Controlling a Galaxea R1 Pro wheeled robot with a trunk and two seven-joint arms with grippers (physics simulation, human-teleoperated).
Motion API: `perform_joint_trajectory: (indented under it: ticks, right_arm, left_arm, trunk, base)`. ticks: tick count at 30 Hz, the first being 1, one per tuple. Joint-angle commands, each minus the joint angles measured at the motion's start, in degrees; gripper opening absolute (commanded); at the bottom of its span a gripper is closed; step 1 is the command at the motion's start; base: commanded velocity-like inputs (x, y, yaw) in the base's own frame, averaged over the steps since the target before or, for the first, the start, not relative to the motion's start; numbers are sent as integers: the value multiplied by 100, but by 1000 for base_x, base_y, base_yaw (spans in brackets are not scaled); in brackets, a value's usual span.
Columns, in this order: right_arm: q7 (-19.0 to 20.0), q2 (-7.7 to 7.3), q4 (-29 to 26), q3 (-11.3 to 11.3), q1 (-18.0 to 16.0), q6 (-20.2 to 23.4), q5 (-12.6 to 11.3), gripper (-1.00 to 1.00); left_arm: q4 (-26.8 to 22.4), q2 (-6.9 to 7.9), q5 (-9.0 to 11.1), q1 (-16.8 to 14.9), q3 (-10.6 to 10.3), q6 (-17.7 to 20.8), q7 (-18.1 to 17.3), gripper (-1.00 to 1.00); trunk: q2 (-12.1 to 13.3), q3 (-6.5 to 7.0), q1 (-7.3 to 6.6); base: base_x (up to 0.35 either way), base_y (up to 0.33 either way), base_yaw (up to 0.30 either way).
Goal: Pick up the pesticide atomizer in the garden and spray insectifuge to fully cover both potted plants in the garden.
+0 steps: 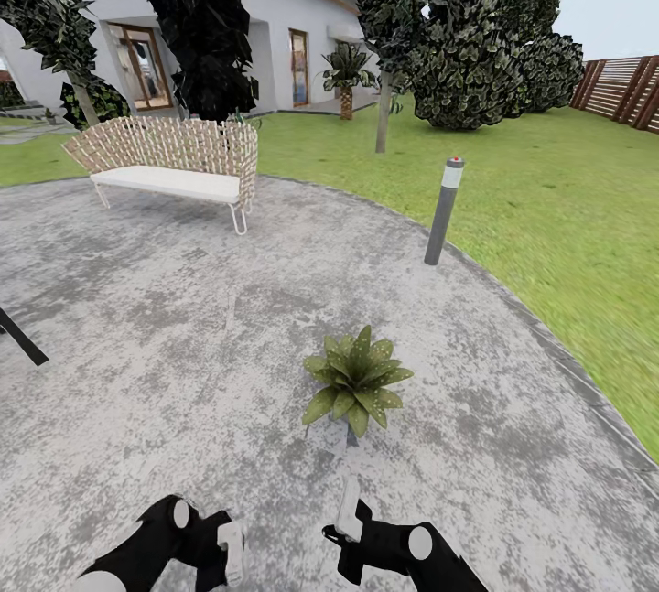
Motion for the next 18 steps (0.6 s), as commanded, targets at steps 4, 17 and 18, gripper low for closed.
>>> perform_joint_trajectory:
  ticks: [4, 17, 18]
  right_arm:
    - [8, 2, -5, -8, -1, -23, 51, 100]
    - [-1620, -115, 31, -102, -1, 2, 63, 100]
    - [-1740, -191, 40, -165, 0, -1, 56, 100]
  left_arm:
    - [206, 392, -25, 6, -11, -50, 4, -100]
    - [556, 681, 840, 8, 1275, -42, 1016, -100]
    - [671, 679, 1020, 8, 1417, -46, 1067, -100]
  trunk:
    - [-2, -5, -1]
    - [-2, -5, -1]
    - [-2, -5, -1]
  base:
    - [0, 0, 0]
    - [0, 0, 0]
    - [0, 0, 0]
